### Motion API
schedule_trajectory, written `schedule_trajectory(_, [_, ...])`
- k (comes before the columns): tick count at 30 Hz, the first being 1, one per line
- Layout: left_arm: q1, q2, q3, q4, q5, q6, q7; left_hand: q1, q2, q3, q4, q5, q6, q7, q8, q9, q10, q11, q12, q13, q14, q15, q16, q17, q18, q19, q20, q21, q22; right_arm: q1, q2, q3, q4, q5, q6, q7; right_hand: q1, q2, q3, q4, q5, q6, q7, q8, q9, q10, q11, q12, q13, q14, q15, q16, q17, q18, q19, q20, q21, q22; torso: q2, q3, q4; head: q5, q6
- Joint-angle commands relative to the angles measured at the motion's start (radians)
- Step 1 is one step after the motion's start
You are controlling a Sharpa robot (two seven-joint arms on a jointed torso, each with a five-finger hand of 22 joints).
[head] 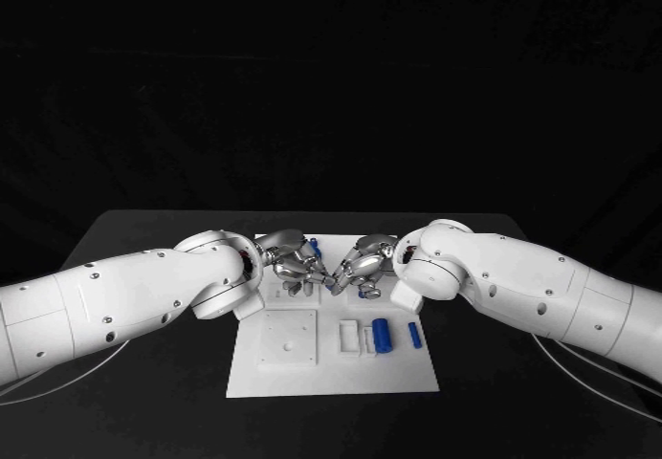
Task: Assemble the parts on the task board
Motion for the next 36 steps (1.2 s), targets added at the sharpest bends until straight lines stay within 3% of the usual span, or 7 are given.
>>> schedule_trajectory(1, [-0.001, 0.013, 0.002, 0.013, 0.039, 0.007, 0.041, 0.004, -0.005, 0.007, -0.001, 0.005, 0.002, -0.004, -0.004, -0.001, -0.003, -0.005, 0.006, 0.001, 0.002, -0.002, 0.005, 0.001, 0.001, 0.002, -0.006, 0.000, 0.020, 0.001, 0.009, 0.002, 0.012, 0.029, -0.013, 0.028, -0.012, 0.003, 0.007, 0.003, 0.006, 0.006, -0.002, 0.003, 0.001, 0.007, 0.000, 0.001, 0.002, 0.003, -0.005, -0.005, -0.001, -0.003, 0.023, -0.007, -0.002, 0.097, 0.000, 0.0001, 0.0006, -0.002, 0.000])
schedule_trajectory(14, [-0.001, 0.010, 0.002, 0.017, -0.019, 0.036, 0.024, 0.011, -0.030, 0.002, -0.020, -0.022, -0.004, 0.000, -0.005, -0.007, -0.008, -0.004, 0.004, 0.000, 0.001, -0.001, 0.005, 0.002, 0.001, 0.001, -0.006, 0.000, 0.020, 0.000, 0.003, 0.002, 0.013, 0.055, -0.034, 0.027, -0.013, 0.002, 0.008, 0.003, 0.007, 0.007, -0.003, 0.003, 0.001, 0.008, 0.000, 0.003, 0.003, 0.003, -0.005, -0.006, -0.002, -0.003, 0.023, -0.008, -0.002, 0.097, 0.000, -0.0003, 0.0015, -0.004, -0.004])
schedule_trajectory(24, [-0.001, 0.005, 0.002, 0.017, -0.050, 0.061, 0.009, -0.015, -0.052, -0.038, 0.009, -0.112, -0.038, 0.013, -0.006, -0.023, -0.011, 0.000, 0.006, 0.001, -0.001, 0.003, 0.003, 0.001, 0.002, 0.002, -0.002, -0.003, 0.020, -0.002, -0.006, 0.002, 0.009, 0.068, -0.033, 0.034, -0.013, 0.001, 0.009, 0.003, 0.008, 0.007, -0.003, 0.003, 0.001, 0.009, 0.000, 0.003, 0.004, 0.004, -0.005, -0.005, -0.001, -0.003, 0.024, -0.008, -0.001, 0.098, 0.000, -0.0012, 0.0025, -0.003, -0.006])
schedule_trajectory(36, [-0.001, 0.005, 0.002, 0.019, -0.068, 0.083, -0.003, 0.005, -0.046, -0.040, 0.017, -0.108, -0.037, 0.012, -0.005, -0.023, -0.014, 0.001, 0.009, 0.002, -0.001, 0.003, 0.002, 0.001, 0.003, 0.003, -0.002, -0.006, 0.020, -0.004, -0.009, 0.002, 0.009, 0.074, -0.027, 0.040, -0.010, 0.001, 0.011, 0.002, -0.001, 0.007, -0.002, 0.003, 0.001, 0.009, 0.000, 0.003, 0.006, 0.004, -0.005, -0.005, 0.001, -0.004, 0.024, -0.008, -0.001, 0.098, 0.000, -0.0008, 0.0017, 0.001, -0.008])
